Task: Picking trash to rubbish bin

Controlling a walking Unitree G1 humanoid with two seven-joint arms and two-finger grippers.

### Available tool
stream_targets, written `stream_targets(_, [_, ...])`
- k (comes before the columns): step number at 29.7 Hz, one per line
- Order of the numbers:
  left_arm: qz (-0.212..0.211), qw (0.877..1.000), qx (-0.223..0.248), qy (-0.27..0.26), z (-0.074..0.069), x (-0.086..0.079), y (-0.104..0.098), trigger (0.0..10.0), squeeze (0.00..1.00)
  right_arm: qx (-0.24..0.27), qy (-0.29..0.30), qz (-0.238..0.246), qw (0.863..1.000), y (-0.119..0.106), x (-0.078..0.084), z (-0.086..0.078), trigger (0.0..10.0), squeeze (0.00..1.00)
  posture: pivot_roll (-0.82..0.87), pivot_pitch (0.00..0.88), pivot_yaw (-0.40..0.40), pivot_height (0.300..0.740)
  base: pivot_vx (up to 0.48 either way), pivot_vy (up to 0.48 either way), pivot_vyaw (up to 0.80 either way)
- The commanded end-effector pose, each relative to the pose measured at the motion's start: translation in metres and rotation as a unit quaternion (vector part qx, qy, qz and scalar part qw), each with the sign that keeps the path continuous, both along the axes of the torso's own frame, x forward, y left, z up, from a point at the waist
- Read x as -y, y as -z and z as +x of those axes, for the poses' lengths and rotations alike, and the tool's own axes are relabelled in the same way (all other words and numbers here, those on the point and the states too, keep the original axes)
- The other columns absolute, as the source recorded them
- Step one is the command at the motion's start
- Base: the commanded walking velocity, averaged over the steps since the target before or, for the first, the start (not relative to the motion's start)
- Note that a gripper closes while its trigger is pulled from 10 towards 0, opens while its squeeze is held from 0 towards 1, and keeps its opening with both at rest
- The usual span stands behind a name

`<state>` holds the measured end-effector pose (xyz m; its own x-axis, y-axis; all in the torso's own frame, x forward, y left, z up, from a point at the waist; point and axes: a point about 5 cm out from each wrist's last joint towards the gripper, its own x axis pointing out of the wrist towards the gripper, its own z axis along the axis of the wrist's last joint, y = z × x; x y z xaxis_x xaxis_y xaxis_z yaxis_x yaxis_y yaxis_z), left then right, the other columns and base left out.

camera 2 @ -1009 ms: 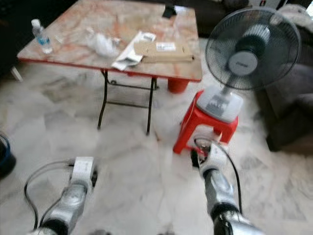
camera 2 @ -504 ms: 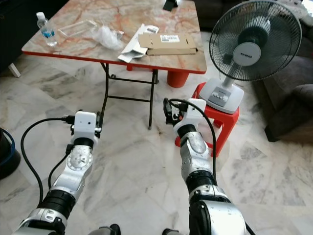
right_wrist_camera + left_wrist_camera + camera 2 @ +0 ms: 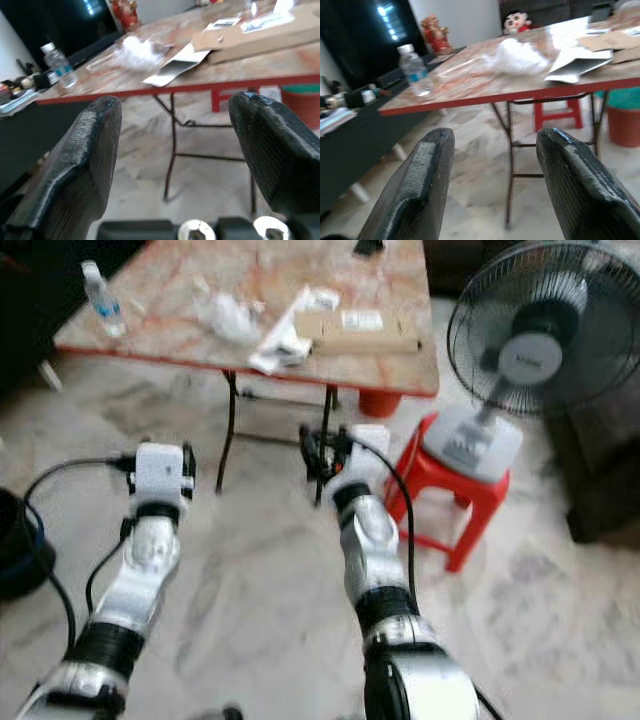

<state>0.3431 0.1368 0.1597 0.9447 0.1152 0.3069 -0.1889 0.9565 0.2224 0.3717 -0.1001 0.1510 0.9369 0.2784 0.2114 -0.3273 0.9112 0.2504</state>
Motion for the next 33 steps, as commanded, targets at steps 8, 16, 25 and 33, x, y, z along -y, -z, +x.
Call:
stream_targets(8, [0.006,1.000,-0.014,-0.018,-0.005,-0.009,0.003,10.0,0.00,0.009,-0.036,0.010,0.999,-0.007,-0.019,-0.003,10.0,0.00,0.03,0.132,-0.071,0.740,0.404,0.000,0.59])
stream_targets(16, [0.010,1.000,-0.020,-0.013,-0.005,-0.007,0.004,10.0,0.00,0.002,-0.036,0.017,0.999,-0.008,-0.019,-0.002,10.0,0.00,0.04,0.107,-0.071,0.740,0.404,0.000,0.23])
stream_targets(25, [0.008,1.000,-0.022,-0.009,-0.006,-0.007,0.005,10.0,0.00,0.005,-0.044,0.033,0.998,-0.011,-0.021,-0.003,10.0,0.00,0.05,0.066,-0.069,0.740,0.421,0.000,0.00])
stream_targets(33, [0.003,1.000,-0.015,-0.004,-0.004,-0.005,0.001,10.0,0.00,0.007,-0.047,0.030,0.998,-0.012,-0.024,-0.004,10.0,0.00,0.05,0.050,-0.070,0.740,0.449,0.000,0.00])
